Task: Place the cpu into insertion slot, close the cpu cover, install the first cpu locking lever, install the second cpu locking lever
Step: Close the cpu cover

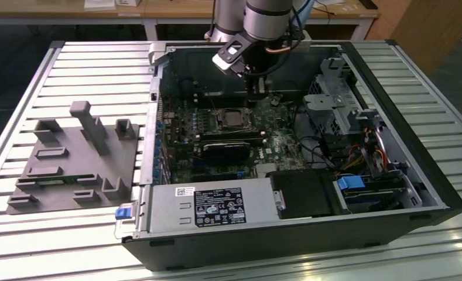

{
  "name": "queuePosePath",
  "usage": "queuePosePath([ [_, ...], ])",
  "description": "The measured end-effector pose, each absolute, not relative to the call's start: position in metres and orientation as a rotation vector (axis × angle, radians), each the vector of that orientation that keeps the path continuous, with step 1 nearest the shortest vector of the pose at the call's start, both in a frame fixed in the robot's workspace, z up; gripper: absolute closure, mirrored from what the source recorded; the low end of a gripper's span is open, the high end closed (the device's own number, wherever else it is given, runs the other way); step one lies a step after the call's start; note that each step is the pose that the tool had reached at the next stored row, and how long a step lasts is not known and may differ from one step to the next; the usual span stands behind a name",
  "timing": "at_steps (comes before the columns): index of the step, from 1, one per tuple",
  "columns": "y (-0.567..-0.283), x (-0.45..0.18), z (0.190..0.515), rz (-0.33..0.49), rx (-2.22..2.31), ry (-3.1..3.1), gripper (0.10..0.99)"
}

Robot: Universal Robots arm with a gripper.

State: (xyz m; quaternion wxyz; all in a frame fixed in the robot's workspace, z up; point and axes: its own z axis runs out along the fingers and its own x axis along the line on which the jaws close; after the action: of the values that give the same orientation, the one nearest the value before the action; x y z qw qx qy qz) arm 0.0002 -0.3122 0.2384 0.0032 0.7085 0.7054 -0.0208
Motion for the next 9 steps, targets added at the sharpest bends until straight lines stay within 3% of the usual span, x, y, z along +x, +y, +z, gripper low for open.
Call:
queuePosePath([
  [9, -0.313, -0.018, 0.235, -0.061, 2.222, 2.212, 0.984],
])
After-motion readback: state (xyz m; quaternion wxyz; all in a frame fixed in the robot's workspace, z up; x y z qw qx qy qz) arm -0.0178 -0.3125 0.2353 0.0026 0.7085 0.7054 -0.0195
